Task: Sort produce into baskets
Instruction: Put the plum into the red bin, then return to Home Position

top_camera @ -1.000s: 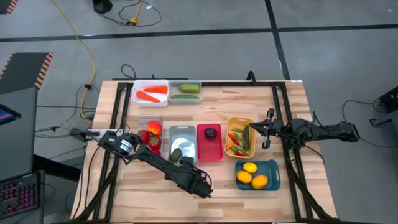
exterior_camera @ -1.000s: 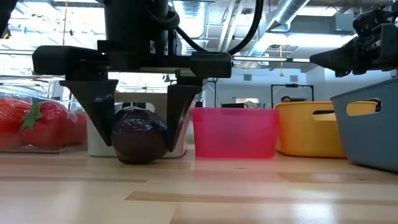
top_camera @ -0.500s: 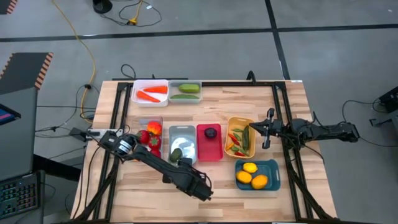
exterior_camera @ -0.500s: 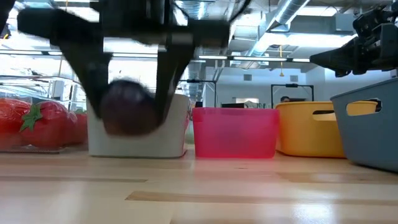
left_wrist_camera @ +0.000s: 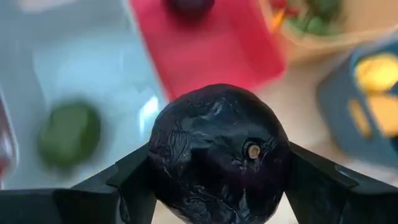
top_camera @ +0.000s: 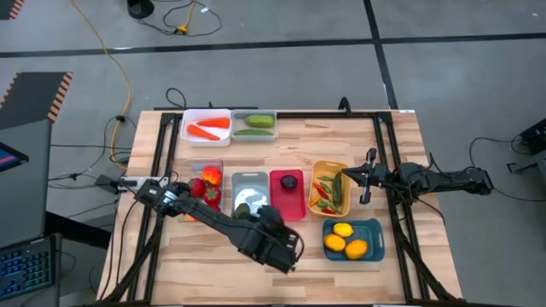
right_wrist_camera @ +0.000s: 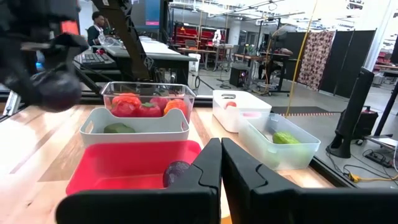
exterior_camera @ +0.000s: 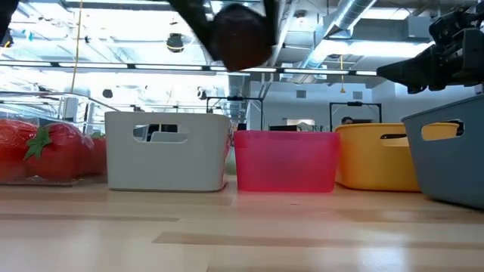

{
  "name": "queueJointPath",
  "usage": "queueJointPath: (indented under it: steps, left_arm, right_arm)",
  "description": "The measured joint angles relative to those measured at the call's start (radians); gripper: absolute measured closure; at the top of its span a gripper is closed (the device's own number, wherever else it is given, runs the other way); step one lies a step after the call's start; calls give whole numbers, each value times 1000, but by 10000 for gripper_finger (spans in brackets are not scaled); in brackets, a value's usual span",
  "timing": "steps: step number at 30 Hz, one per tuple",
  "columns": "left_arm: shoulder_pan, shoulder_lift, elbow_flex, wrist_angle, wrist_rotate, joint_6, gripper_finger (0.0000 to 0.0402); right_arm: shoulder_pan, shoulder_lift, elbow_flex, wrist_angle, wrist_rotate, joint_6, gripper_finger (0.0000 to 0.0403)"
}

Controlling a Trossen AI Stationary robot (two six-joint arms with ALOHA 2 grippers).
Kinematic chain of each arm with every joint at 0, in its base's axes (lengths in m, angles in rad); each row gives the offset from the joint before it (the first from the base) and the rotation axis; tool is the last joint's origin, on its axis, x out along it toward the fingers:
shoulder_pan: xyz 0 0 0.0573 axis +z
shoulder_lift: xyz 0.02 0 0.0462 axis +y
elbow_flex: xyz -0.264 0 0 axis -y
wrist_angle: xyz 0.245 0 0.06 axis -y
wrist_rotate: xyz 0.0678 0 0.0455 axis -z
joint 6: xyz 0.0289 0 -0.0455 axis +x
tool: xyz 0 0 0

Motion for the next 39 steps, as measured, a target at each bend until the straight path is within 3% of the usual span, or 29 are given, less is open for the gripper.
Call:
queueJointPath:
  steps: [3, 6, 14, 17, 24, 31, 39]
  left_arm:
    - [35, 0, 4, 36, -79, 96, 128]
    - [86, 0, -2, 86, -71, 180, 126]
    - [220, 1, -20, 246, 184, 575, 120]
    - [242, 2, -20, 251, 239, 640, 99]
    - [246, 2, -7, 177, 226, 660, 10]
    - [246, 1, 85, 94, 208, 808, 14]
    - [237, -149, 58, 81, 143, 961, 13]
  right_arm:
    - [0, 0, 0, 0, 0, 0, 365]
    - [0, 0, 0, 0, 0, 0, 365]
    - [0, 0, 0, 0, 0, 0, 365]
    - [0, 0, 0, 0, 0, 0, 365]
    - [0, 0, 0, 0, 0, 0, 365]
    - [0, 0, 0, 0, 0, 0, 365]
    - [0, 0, 0, 0, 0, 0, 365]
